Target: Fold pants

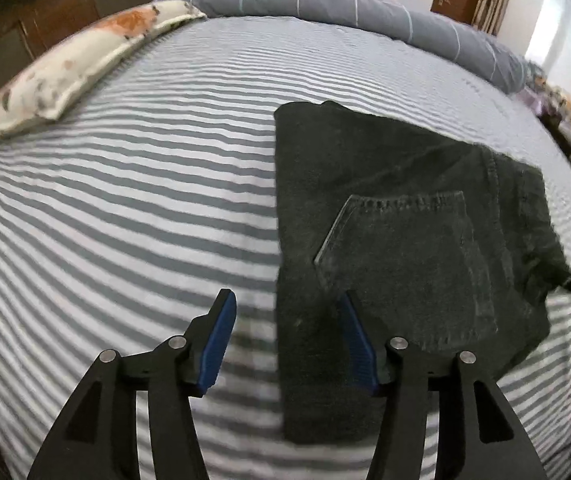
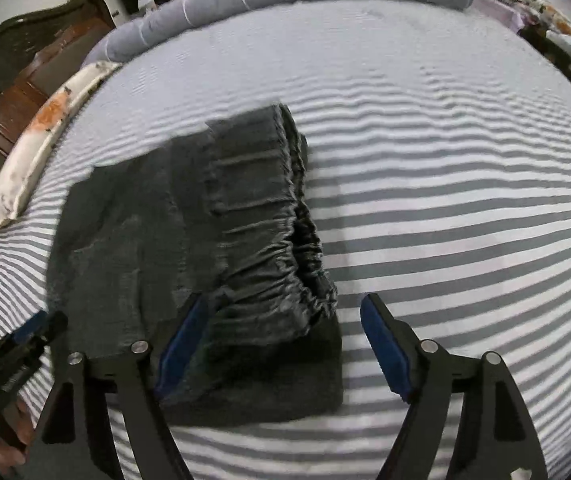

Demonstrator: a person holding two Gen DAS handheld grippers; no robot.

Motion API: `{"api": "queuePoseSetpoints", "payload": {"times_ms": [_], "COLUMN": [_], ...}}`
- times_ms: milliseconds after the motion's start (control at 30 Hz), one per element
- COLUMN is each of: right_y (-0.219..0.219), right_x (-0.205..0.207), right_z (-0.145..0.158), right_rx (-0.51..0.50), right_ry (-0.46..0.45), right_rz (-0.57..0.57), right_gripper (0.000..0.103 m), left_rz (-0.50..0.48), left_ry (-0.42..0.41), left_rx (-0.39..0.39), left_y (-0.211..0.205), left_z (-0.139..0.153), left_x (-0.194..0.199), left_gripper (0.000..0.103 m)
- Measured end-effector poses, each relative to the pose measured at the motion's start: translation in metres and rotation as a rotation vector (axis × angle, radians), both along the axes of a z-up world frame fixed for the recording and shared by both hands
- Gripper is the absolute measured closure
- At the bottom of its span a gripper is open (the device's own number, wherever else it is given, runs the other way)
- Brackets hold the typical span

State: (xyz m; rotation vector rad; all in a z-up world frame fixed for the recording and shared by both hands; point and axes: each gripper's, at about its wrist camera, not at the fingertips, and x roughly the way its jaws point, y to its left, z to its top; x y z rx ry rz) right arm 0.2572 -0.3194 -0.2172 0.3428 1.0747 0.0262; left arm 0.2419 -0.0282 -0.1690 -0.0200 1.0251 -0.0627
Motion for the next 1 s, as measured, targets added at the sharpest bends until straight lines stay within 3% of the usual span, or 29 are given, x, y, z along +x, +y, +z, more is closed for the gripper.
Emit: {"api": "queuePoseSetpoints", "payload": {"times_ms": [100, 167, 267, 400, 533, 767, 1000], "right_y": [0.008, 0.014, 0.021, 0.032, 0.038, 0.049, 0.032], "right_x": [-0.018, -0.033, -0.062, -0.099, -0.127, -0.137, -0.135], "right_z": [0.022, 0.035, 0.053, 0.07, 0.07, 0.056, 0.051], "right_rx": [-0.02, -0.039, -0.039, -0.066, -0.077, -0.1, -0.078], "right_ry": [-0.055, -0.09, -0.143, -0.217, -0.278, -0.331, -0.342], "right_rz": [0.001, 0.01, 0.016, 0.027, 0.084, 0.165, 0.073], "right_gripper": [0.027, 0.026, 0.021, 0.012, 0.006, 0.005, 0.003], "left_rz": [-0.042, -0.045, -0.047, -0.05, -0.033, 0.018, -0.001], "left_ry": [-0.022, -0.024, -0.04, -0.082, -0.092, -0.128, -0.147], "left_rx": [0.037, 0.006, -0.035, -0.007, 0.029, 0.104, 0.188], "left_y": [-0.008, -0.009, -0.013, -0.016, -0.014, -0.02, -0.038], "left_z": [0.011, 0.02, 0.031, 0.041, 0.041, 0.037, 0.029], "left_x": [-0.019, -0.037, -0.069, -0.106, -0.121, -0.121, -0.117], "left_gripper": [0.044, 0.038, 0.032, 0.024, 0.022, 0.022, 0.022]}}
